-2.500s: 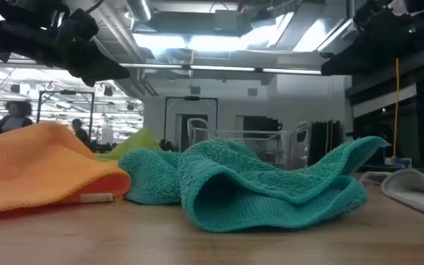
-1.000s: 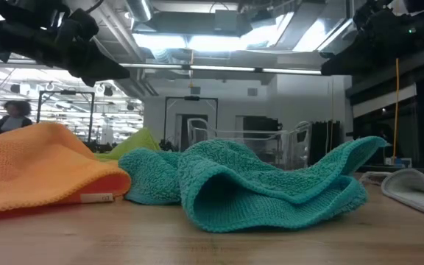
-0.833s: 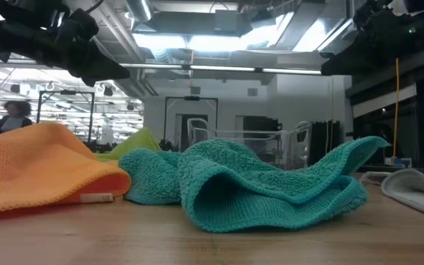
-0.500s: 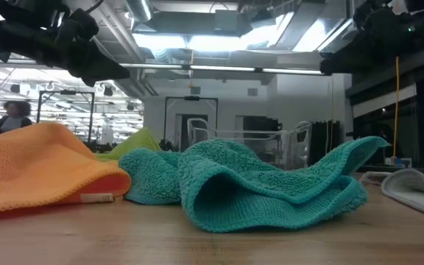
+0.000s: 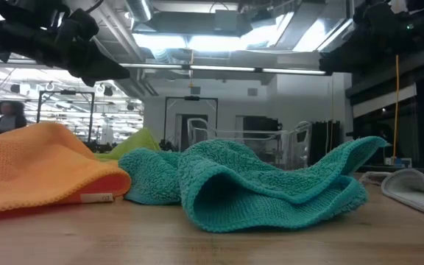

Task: Fold microfiber towels
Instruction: Fold the blue towel

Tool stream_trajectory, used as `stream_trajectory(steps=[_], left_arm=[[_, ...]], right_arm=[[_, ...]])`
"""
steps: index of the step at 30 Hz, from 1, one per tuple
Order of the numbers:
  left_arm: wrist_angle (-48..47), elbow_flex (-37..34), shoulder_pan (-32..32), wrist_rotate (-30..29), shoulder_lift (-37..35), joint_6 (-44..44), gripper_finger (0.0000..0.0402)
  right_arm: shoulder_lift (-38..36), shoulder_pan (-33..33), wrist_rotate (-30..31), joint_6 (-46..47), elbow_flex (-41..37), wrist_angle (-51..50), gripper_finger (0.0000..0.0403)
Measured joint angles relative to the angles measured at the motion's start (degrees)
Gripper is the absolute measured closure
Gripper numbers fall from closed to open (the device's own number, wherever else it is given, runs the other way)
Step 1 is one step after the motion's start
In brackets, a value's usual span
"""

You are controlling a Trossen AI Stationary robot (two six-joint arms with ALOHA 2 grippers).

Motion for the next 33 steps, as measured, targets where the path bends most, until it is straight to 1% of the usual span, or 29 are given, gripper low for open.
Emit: stream_trajectory(steps=[2, 4, 8, 10, 13, 14, 16, 18, 21, 23, 26, 28, 31, 33], left_arm=[[0.01, -0.01, -0.01, -0.71, -0.01, 0.01, 0.0363], [0.01, -0.01, -0.01, -1.03, -0.01, 0.00, 0.0363], [0.14, -0.02, -0.01, -1.03, 0.00, 0.00, 0.0363], [0.28, -0.01, -0.01, -0.99, -0.02, -0.08, 0.0363], [0.28, 0.00, -0.04, -0.60, -0.02, -2.40, 0.0363], [0.27, -0.01, -0.18, -0.58, -0.02, -4.04, 0.0363], [0.28, -0.02, -0.48, -0.65, -0.02, -6.14, 0.0363], [0.28, -0.02, -0.58, -0.98, -0.02, -6.08, 0.0363], [0.27, -0.01, -0.55, -1.12, -0.01, -6.27, 0.0363], [0.25, -0.02, -0.55, -1.09, -0.02, -7.33, 0.0363], [0.25, -0.02, -0.55, -1.14, 0.00, -10.37, 0.0363], [0.28, 0.00, -0.55, -1.17, 0.00, -10.61, 0.0363], [0.28, -0.01, -0.55, -3.05, 0.00, -10.67, 0.0363], [0.26, -0.02, -0.51, -4.71, -0.02, -10.75, 0.0363]], right_arm=[[0.00, 0.06, -0.45, -3.44, 0.00, -0.88, 0.0253], [0.04, 0.09, -1.83, -4.25, 0.00, -2.08, 0.0253], [0.04, 0.09, -3.43, -4.37, 0.00, -3.66, 0.0253], [0.03, 0.09, -3.46, -2.64, 0.00, -3.61, 0.0253], [0.04, 0.07, -4.48, -1.24, 0.00, -3.61, 0.0253], [0.04, 0.04, -6.76, -1.52, 0.00, -3.78, 0.0253], [0.04, 0.12, -13.38, -0.91, 0.00, -5.16, 0.0253], [0.04, 0.32, -19.30, 4.13, 0.00, -7.78, 0.0253], [0.15, 1.18, -24.79, 13.58, 0.00, -12.39, 0.0253], [0.15, 1.99, -26.88, 17.70, 0.00, -14.64, 0.0253], [0.15, 3.08, -26.27, 21.23, 0.00, -16.00, 0.0253], [0.38, 3.56, -25.73, 22.38, 0.00, -15.73, 0.0253], [1.74, 3.69, -25.98, 22.32, 0.00, -14.11, 0.0253], [3.56, 3.69, -25.61, 19.89, 0.00, -12.77, 0.0253]])
